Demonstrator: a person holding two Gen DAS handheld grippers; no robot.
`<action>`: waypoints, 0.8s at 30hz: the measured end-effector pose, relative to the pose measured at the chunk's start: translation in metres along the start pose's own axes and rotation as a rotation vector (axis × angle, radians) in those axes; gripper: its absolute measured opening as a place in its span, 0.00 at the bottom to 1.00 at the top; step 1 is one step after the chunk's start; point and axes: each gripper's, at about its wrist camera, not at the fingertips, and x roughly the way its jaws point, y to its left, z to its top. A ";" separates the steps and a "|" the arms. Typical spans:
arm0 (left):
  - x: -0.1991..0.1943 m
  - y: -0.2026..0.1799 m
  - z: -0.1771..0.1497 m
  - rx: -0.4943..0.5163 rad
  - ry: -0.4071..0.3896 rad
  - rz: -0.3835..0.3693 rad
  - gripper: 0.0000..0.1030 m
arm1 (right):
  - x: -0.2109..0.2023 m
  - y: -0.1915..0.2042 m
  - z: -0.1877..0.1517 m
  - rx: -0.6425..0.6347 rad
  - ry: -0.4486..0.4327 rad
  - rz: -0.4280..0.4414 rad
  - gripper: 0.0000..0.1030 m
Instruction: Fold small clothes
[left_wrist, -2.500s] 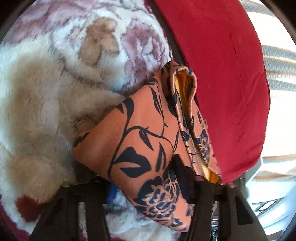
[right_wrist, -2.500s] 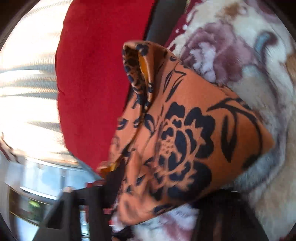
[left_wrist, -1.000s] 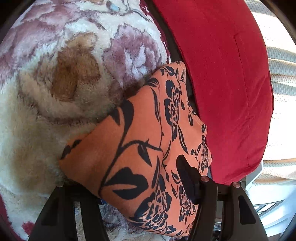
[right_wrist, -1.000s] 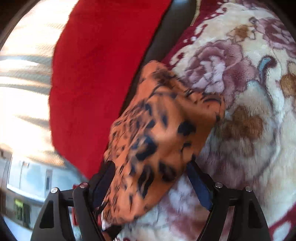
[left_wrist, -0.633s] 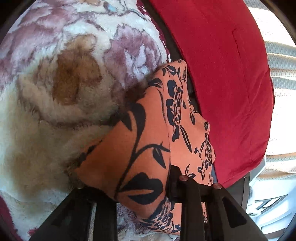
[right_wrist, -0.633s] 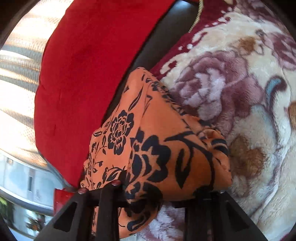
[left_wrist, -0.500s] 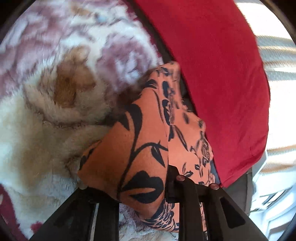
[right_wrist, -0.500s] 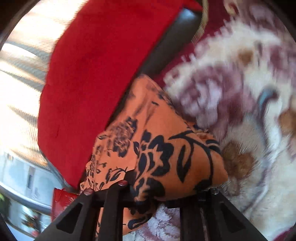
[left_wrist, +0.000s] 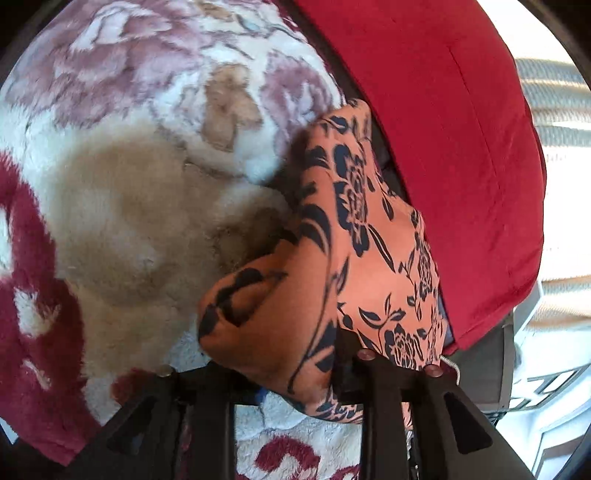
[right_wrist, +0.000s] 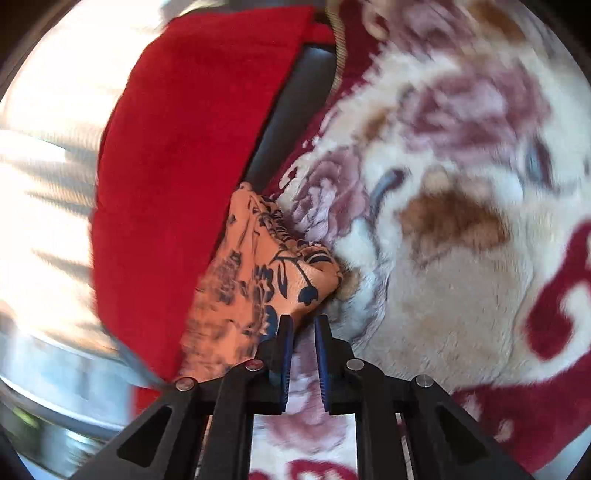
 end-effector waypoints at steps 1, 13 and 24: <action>0.000 0.002 -0.001 -0.008 -0.005 0.007 0.37 | 0.000 -0.003 0.001 0.015 0.017 0.018 0.38; 0.006 -0.028 -0.009 0.081 -0.089 -0.066 0.50 | 0.060 0.012 0.015 0.041 -0.019 0.114 0.63; 0.007 -0.049 -0.018 0.200 -0.152 -0.019 0.22 | 0.055 0.062 0.024 -0.210 -0.129 -0.012 0.13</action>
